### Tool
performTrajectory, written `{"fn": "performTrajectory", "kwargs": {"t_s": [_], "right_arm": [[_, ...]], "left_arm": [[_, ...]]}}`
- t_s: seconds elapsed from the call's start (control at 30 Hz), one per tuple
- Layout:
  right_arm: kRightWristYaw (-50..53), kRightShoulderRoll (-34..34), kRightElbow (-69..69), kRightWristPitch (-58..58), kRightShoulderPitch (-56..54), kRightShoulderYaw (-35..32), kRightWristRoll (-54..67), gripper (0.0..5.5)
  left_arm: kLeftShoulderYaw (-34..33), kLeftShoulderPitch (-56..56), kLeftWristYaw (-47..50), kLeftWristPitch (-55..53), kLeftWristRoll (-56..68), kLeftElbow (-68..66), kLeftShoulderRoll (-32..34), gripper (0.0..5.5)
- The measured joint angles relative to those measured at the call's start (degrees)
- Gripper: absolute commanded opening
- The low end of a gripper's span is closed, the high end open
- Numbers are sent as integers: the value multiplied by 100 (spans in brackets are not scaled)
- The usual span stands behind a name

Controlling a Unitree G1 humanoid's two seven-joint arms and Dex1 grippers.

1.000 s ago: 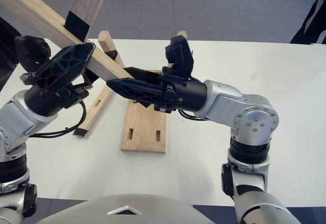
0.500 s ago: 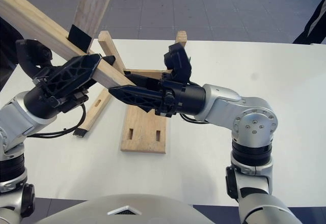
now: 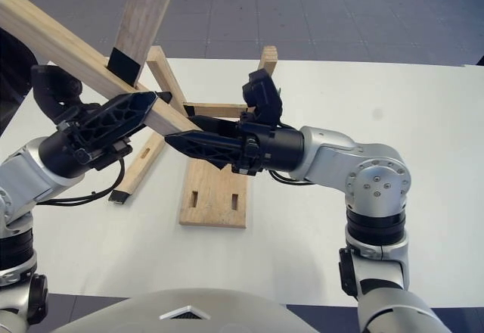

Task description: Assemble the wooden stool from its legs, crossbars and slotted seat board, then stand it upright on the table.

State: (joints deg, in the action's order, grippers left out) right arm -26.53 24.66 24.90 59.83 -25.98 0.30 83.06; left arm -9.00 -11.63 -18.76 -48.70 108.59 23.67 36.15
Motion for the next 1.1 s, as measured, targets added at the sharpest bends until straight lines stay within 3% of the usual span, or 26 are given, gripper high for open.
{"fn": "performTrajectory", "kwargs": {"t_s": [0.1,0.4,0.73,0.87,1.0,1.1], "right_arm": [[-4,23,-36,-4,0,18,-37,202],[-295,133,-58,-84,-4,29,-266,390],[-1639,1406,-21,-247,1011,403,-1996,393],[-1657,1772,-1,-950,1166,857,-3534,393],[-1490,1846,13,-2069,1169,1611,-5336,393],[-1671,1952,33,-2865,1169,2249,-6415,393]], "left_arm": [[-1,-7,-19,0,-129,-26,-7,226],[-159,-53,-35,100,-272,-342,-114,209],[-918,-73,-344,-15,-622,-525,446,209],[-747,-10,-1006,80,-2098,-19,719,209],[140,455,-1511,795,-4310,355,659,208],[563,817,-1778,1294,-5226,369,365,208]]}}
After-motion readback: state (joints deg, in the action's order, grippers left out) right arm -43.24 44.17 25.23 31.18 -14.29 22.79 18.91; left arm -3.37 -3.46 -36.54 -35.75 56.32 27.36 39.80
